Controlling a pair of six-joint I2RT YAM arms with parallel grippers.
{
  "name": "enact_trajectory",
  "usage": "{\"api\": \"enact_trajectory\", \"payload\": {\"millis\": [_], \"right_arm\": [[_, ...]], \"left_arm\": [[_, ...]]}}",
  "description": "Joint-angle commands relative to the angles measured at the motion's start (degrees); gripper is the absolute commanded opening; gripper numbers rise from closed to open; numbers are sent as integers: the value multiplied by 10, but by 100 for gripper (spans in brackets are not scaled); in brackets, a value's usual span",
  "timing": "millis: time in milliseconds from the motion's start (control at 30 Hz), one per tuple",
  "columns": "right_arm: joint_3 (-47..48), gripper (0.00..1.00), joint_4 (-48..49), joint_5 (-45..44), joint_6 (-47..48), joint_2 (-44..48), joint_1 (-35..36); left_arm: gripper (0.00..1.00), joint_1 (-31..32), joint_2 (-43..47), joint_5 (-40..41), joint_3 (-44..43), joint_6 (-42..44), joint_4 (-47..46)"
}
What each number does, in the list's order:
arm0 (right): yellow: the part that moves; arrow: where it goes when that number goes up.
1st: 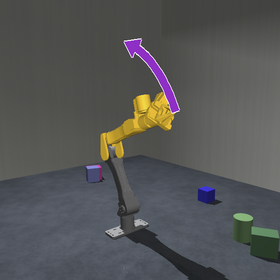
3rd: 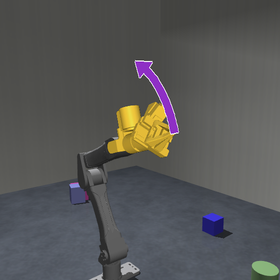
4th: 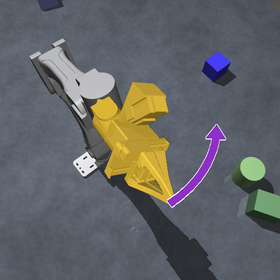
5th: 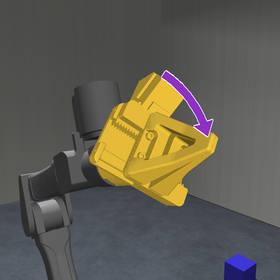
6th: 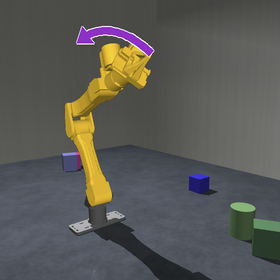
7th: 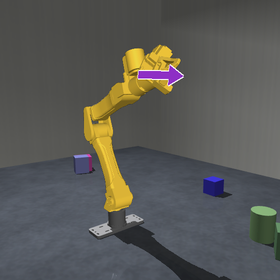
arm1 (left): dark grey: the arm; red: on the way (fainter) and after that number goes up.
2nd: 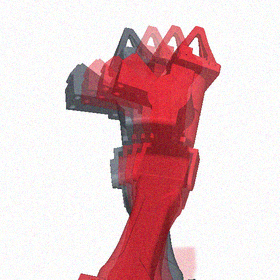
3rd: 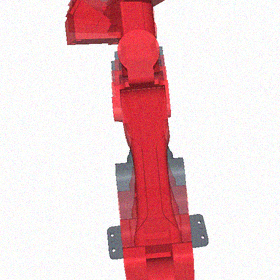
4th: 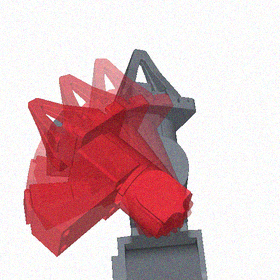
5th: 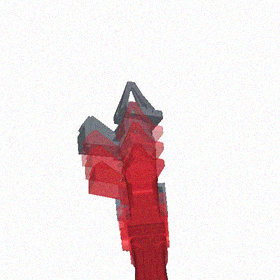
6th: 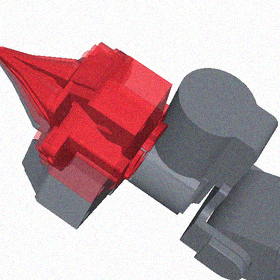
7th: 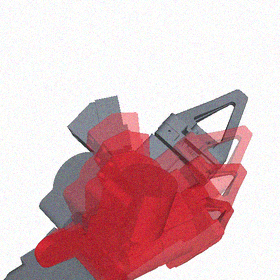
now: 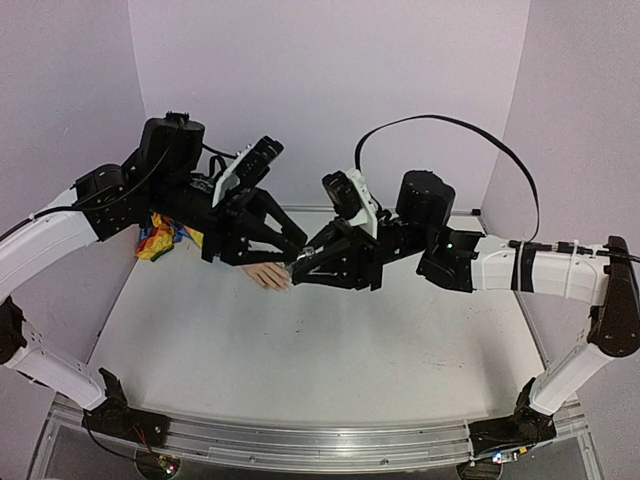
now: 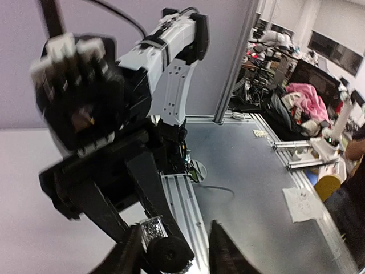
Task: Paint the nails
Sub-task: Screw the nail polish bottle cap onto the nail polish bottle.
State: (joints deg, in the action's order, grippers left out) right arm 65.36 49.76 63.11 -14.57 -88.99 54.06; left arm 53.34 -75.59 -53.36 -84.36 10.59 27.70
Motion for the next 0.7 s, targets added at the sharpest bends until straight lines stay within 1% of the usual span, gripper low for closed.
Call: {"api": "enact_trajectory", "payload": {"millis": [0, 33, 100, 167, 200, 233, 300, 367, 400, 467, 533, 600, 667], "right_arm": [[10, 0, 51, -75, 60, 54, -14], [9, 0, 23, -100, 85, 58, -15], [7, 0, -25, -159, 135, 63, -15], [2, 0, -44, -214, 181, 64, -15], [-1, 0, -49, -244, 195, 63, -15], [-4, 0, -51, -271, 206, 61, -16], [-6, 0, -55, -335, 222, 55, -14], [-4, 0, -55, -384, 232, 46, -11], [-4, 0, -52, -408, 237, 42, -8], [-1, 0, -48, -443, 248, 33, -1], [4, 0, -47, -480, 257, 25, 7], [9, 0, -47, -496, 261, 19, 11], [12, 0, -47, -507, 264, 14, 15]], "left_arm": [[57, 15, 31, 125, 0, -42, 69], [66, 15, 43, 169, 5, -56, 67], [77, 15, 63, 238, 15, -87, 58], [88, 14, 77, 297, 25, -129, 51], [95, 14, 83, 323, 31, -150, 45], [99, 14, 88, 353, 34, -172, 42], [99, 14, 90, 424, 33, -218, 42], [99, 14, 92, 515, 35, -292, 42], [99, 14, 91, 543, 35, -322, 41], [94, 14, 84, 555, 29, -362, 32], [88, 14, 82, 549, 36, -388, -5], [83, 14, 78, 536, 47, -398, -49], [78, 14, 67, 521, 46, -400, -70]]}}
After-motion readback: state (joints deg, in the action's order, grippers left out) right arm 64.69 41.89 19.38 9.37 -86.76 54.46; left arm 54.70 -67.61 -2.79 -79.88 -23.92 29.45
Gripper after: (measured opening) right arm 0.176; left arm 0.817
